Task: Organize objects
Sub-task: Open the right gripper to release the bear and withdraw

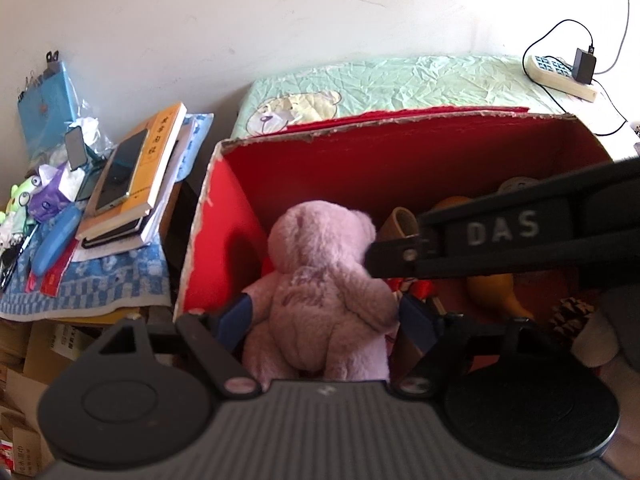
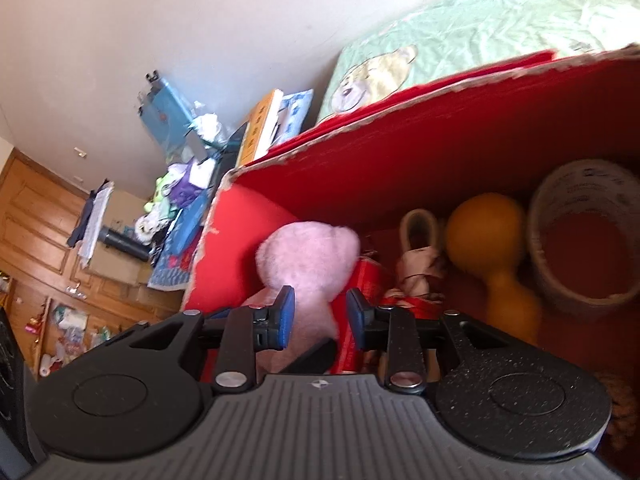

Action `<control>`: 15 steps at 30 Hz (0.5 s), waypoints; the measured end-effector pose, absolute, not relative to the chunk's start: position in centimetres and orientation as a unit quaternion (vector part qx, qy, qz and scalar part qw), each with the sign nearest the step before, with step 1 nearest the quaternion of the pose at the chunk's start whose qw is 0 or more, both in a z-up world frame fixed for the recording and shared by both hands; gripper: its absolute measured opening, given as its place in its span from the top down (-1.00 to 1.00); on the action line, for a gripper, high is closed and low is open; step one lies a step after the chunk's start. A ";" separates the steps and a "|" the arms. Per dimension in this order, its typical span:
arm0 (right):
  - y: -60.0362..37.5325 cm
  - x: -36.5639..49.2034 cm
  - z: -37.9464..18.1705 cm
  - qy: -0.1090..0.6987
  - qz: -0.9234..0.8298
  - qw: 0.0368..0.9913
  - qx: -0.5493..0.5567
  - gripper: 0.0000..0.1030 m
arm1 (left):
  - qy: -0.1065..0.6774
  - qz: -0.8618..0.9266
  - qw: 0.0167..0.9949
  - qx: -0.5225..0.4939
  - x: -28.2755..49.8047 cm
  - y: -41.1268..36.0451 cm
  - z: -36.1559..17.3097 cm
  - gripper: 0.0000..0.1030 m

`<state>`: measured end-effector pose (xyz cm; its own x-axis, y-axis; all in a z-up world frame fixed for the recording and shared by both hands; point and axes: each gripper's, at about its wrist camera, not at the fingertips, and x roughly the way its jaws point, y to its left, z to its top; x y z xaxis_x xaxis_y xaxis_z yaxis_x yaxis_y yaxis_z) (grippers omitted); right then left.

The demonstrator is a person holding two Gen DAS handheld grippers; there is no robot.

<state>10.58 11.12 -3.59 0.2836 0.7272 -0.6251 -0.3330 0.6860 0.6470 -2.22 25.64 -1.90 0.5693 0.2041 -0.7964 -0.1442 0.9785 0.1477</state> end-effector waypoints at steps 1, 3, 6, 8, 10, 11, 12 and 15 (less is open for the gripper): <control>10.9 10.4 -3.5 0.491 0.336 0.780 0.195 0.35 | 0.454 0.098 0.885 0.031 -2.2 25.7 -1.8 -0.59; 10.3 10.0 -3.2 0.488 0.325 0.789 0.185 0.35 | 0.454 0.097 0.885 0.030 -2.3 25.5 -1.6 -0.59; 9.4 9.3 -2.9 0.480 0.313 0.800 0.175 0.35 | 0.455 0.094 0.885 0.028 -2.3 25.1 -1.3 -0.59; 9.0 9.0 -2.6 0.473 0.307 0.809 0.167 0.35 | 0.455 0.091 0.885 0.028 -2.3 24.8 -1.1 -0.60; 8.5 8.8 -2.3 0.466 0.302 0.816 0.160 0.31 | 0.454 0.088 0.886 0.030 -2.4 24.3 -0.9 -0.61; 8.2 8.6 -2.3 0.462 0.299 0.820 0.158 0.31 | 0.453 0.087 0.887 0.031 -2.4 24.1 -0.8 -0.62; 7.7 8.4 -2.2 0.457 0.295 0.824 0.158 0.31 | 0.453 0.085 0.887 0.032 -2.4 23.9 -0.7 -0.63; 6.9 7.9 -1.9 0.447 0.289 0.833 0.155 0.29 | 0.450 0.080 0.889 0.035 -2.6 23.3 -0.3 -0.65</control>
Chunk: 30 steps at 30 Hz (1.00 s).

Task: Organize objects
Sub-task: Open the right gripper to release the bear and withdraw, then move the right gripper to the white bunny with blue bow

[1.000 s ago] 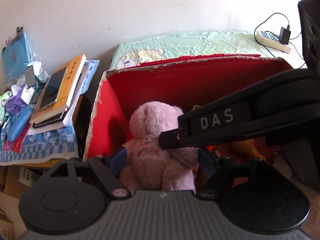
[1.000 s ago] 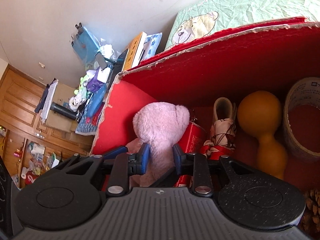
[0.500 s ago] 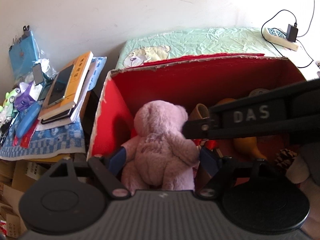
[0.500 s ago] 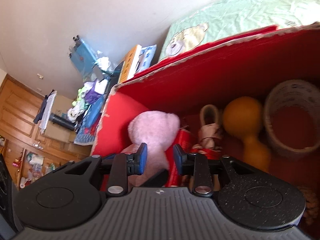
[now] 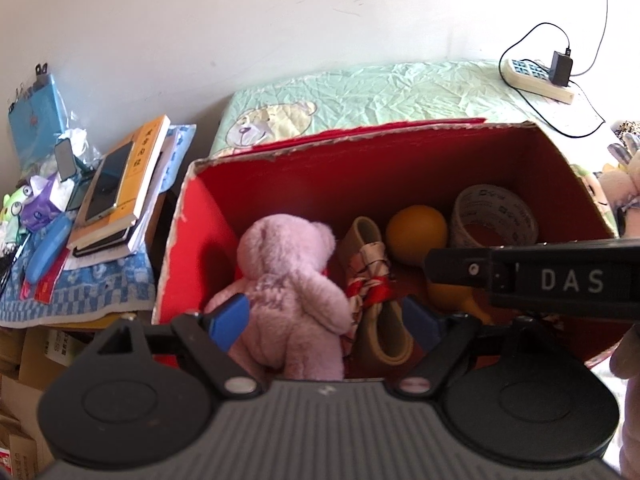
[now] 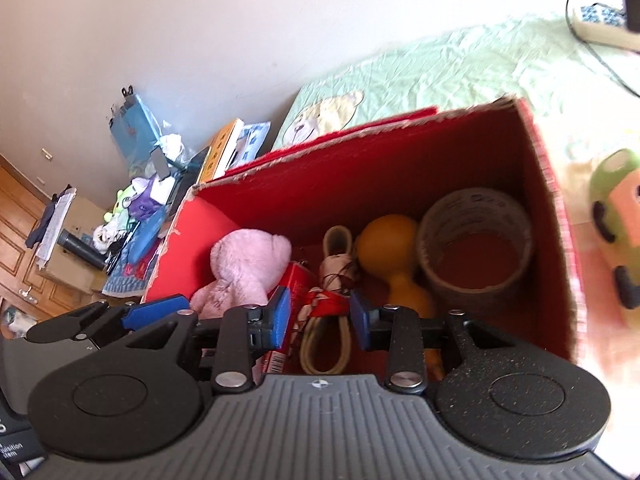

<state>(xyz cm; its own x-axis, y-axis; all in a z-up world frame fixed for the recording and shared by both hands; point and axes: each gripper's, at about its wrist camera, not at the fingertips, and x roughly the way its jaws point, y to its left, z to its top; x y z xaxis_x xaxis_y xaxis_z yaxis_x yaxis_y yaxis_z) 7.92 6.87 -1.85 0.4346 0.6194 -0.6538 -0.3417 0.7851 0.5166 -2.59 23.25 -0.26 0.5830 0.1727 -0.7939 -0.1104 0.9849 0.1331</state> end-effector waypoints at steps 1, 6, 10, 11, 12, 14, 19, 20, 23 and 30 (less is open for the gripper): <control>6.7 7.8 -1.7 0.443 0.287 0.835 0.155 0.26 | 0.448 0.077 0.890 0.035 -2.7 23.0 -0.1 -0.65; 5.5 6.9 -0.9 0.428 0.286 0.843 0.155 0.16 | 0.442 0.069 0.894 0.037 -3.0 21.8 0.6 -0.70; 4.6 6.2 -0.3 0.418 0.289 0.847 0.154 0.16 | 0.441 0.064 0.895 0.037 -3.3 20.7 1.0 -0.72; 4.4 6.1 -0.1 0.415 0.289 0.849 0.153 0.16 | 0.441 0.064 0.894 0.037 -3.3 20.4 1.0 -0.72; 4.2 5.8 0.0 0.412 0.289 0.851 0.152 0.16 | 0.442 0.064 0.894 0.036 -3.3 20.1 1.1 -0.72; 3.7 5.4 0.4 0.405 0.290 0.854 0.148 0.16 | 0.442 0.065 0.894 0.037 -3.4 19.5 1.2 -0.72; 2.2 4.6 1.2 0.392 0.287 0.863 0.136 0.16 | 0.440 0.070 0.894 0.037 -3.7 17.9 1.8 -0.73; 1.9 4.5 1.3 0.391 0.288 0.864 0.134 0.16 | 0.439 0.071 0.895 0.036 -3.8 17.6 2.0 -0.73; 0.8 4.1 1.6 0.387 0.293 0.864 0.131 0.14 | 0.435 0.074 0.897 0.034 -4.1 16.5 2.5 -0.75; -2.3 3.4 2.4 0.375 0.303 0.866 0.133 0.10 | 0.424 0.079 0.901 0.035 -4.6 13.5 3.7 -0.78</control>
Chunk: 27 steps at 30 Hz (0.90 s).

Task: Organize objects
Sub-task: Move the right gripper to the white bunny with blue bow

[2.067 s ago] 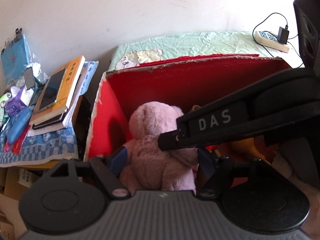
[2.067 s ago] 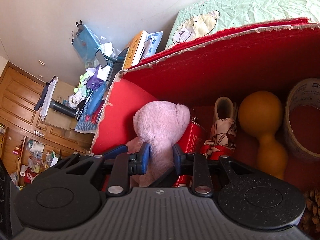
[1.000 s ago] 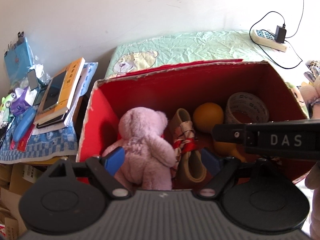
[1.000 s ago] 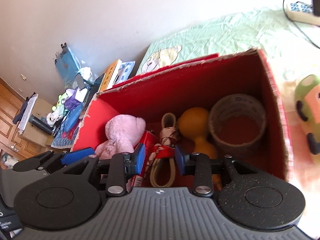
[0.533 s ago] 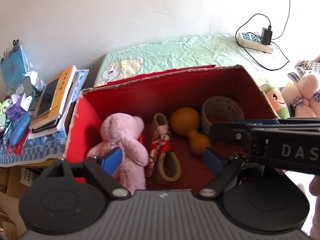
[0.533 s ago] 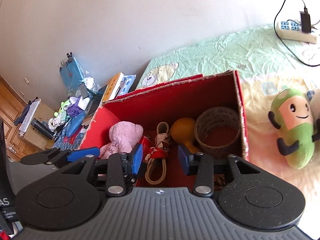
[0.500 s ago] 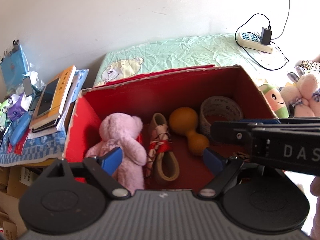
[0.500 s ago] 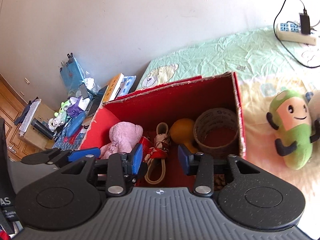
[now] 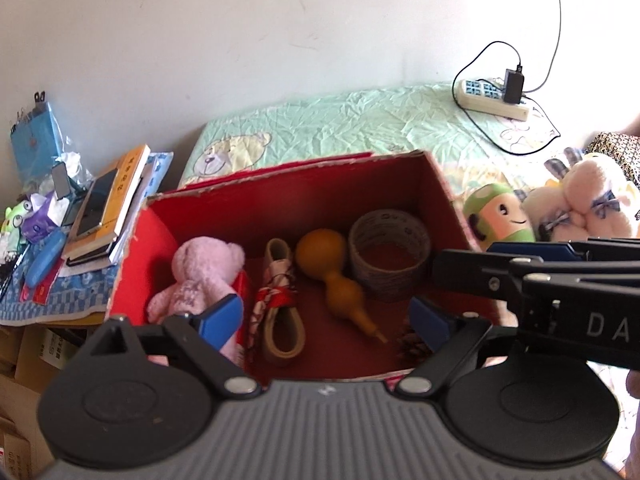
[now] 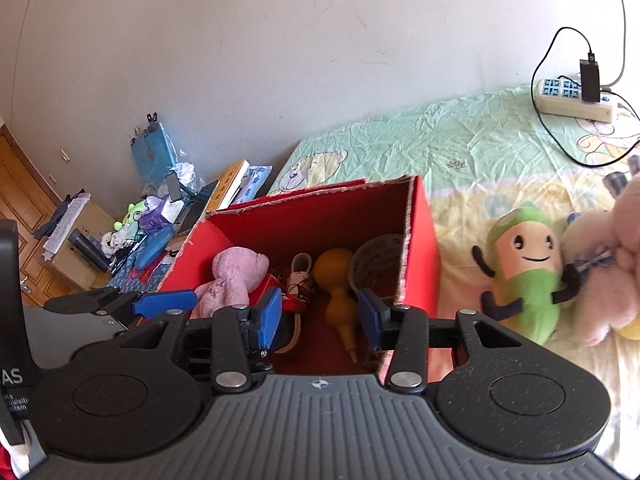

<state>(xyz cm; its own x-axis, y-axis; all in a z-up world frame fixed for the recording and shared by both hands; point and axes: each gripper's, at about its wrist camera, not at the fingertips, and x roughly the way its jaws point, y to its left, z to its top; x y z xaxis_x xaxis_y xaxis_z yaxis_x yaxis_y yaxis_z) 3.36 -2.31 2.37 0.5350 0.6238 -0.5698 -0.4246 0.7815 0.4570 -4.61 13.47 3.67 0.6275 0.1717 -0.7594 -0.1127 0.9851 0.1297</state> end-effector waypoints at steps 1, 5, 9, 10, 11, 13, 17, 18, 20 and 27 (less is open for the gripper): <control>-2.8 3.3 2.4 0.375 0.303 0.866 0.134 0.10 | 0.423 0.079 0.902 0.036 -4.6 12.9 3.8 -0.78; -4.9 3.1 2.5 0.372 0.303 0.866 0.140 0.09 | 0.418 0.078 0.904 0.041 -4.7 10.7 4.3 -0.79; -7.1 3.0 2.5 0.370 0.299 0.867 0.149 0.06 | 0.415 0.074 0.906 0.044 -4.7 8.3 4.6 -0.80; -7.7 3.0 2.5 0.370 0.298 0.867 0.150 0.06 | 0.414 0.073 0.906 0.045 -4.6 7.7 4.7 -0.80; -8.3 3.0 2.4 0.370 0.297 0.867 0.152 0.05 | 0.413 0.071 0.907 0.045 -4.6 7.1 4.8 -0.80; -9.4 3.0 2.3 0.371 0.294 0.867 0.154 0.05 | 0.412 0.063 0.908 0.047 -4.6 5.9 4.9 -0.80; -12.0 2.9 1.9 0.373 0.283 0.869 0.159 0.04 | 0.410 0.047 0.909 0.055 -4.3 3.1 4.7 -0.81; -12.7 3.0 1.8 0.374 0.279 0.870 0.161 0.04 | 0.410 0.043 0.909 0.057 -4.2 2.4 4.7 -0.81; -14.0 3.0 1.6 0.375 0.269 0.871 0.165 0.04 | 0.410 0.033 0.909 0.059 -3.8 1.2 4.5 -0.82; -18.6 3.4 0.3 0.382 0.229 0.877 0.182 0.04 | 0.424 -0.012 0.903 0.070 -2.0 -3.7 3.2 -0.83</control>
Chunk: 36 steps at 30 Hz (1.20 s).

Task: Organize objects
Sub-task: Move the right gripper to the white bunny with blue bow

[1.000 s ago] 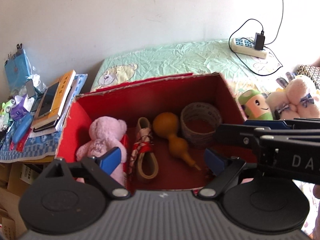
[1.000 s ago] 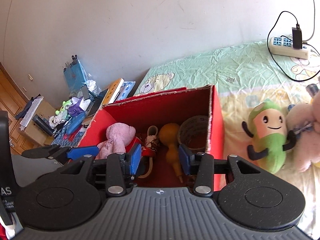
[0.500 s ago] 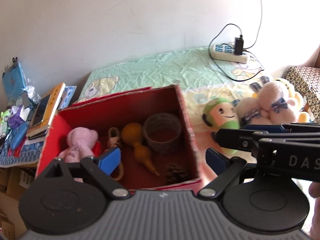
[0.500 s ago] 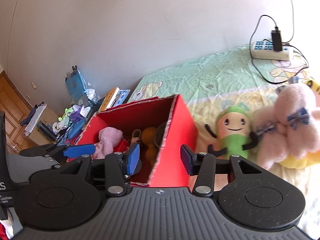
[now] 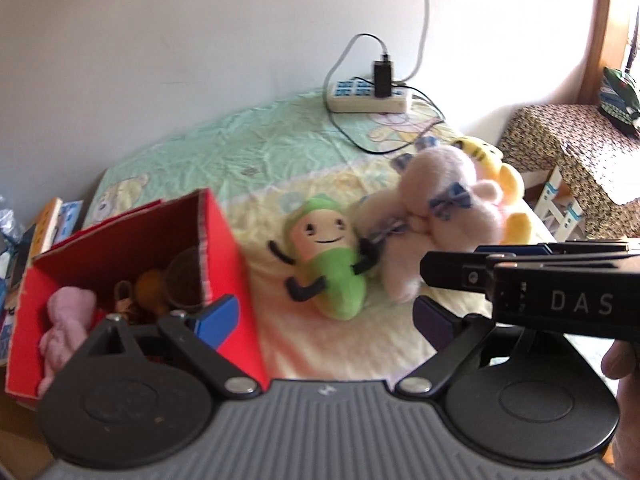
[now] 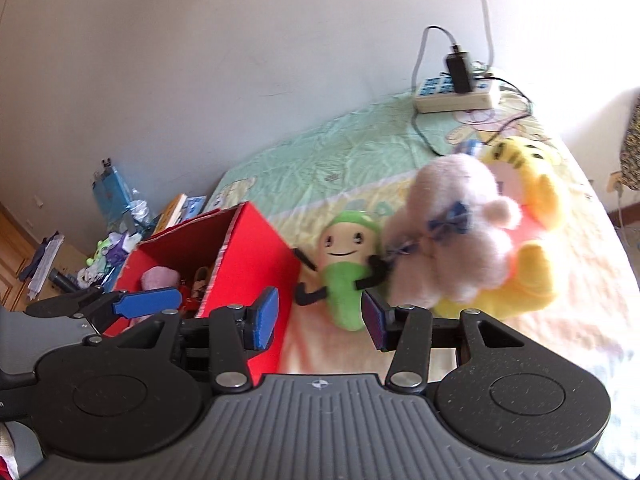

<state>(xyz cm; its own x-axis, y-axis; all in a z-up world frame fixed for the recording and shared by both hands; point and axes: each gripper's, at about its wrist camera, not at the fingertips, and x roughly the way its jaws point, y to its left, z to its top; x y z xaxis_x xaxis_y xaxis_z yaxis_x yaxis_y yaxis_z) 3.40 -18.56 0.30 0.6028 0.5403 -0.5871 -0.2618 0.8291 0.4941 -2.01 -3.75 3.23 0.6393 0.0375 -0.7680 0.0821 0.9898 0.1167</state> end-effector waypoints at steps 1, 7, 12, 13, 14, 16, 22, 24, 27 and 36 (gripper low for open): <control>-19.2 3.5 0.1 0.383 0.223 0.877 0.185 0.04 | 0.427 -0.020 0.901 0.070 -1.7 -4.3 3.1 -0.83; -23.0 3.9 -0.6 0.384 0.186 0.882 0.202 0.04 | 0.433 -0.071 0.898 0.037 -0.1 -6.5 2.4 -0.83; -25.1 4.1 -1.0 0.383 0.163 0.884 0.212 0.04 | 0.439 -0.102 0.893 0.017 1.1 -7.9 1.3 -0.83; -25.4 4.2 -1.1 0.382 0.161 0.885 0.213 0.04 | 0.440 -0.107 0.892 0.012 1.3 -8.2 1.2 -0.83; -25.7 4.3 -1.2 0.382 0.158 0.885 0.213 0.04 | 0.439 -0.111 0.892 0.009 1.5 -8.3 1.0 -0.84; -26.1 4.6 -1.3 0.381 0.156 0.886 0.215 0.04 | 0.437 -0.116 0.892 0.004 2.0 -8.7 0.8 -0.86; -26.5 5.8 -1.3 0.373 0.163 0.888 0.216 0.04 | 0.429 -0.129 0.894 -0.014 3.7 -8.9 0.3 -0.87; -26.5 6.3 -1.3 0.372 0.165 0.887 0.218 0.04 | 0.425 -0.131 0.895 -0.020 4.2 -8.9 0.1 -0.87; -26.4 7.3 -1.7 0.376 0.168 0.884 0.223 0.04 | 0.426 -0.137 0.893 -0.033 5.3 -8.8 -0.4 -0.87; -25.9 10.4 -2.8 0.385 0.169 0.880 0.224 0.04 | 0.433 -0.166 0.882 -0.080 8.1 -8.2 -2.2 -0.87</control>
<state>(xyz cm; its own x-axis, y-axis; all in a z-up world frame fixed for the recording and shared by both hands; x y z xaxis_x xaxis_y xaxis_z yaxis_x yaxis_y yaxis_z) 10.44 -25.94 -2.76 0.6471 0.4686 -0.6014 -0.1245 0.8432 0.5230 8.14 -8.15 -2.21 0.5693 -0.3617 -0.7383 0.2235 0.9323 -0.2844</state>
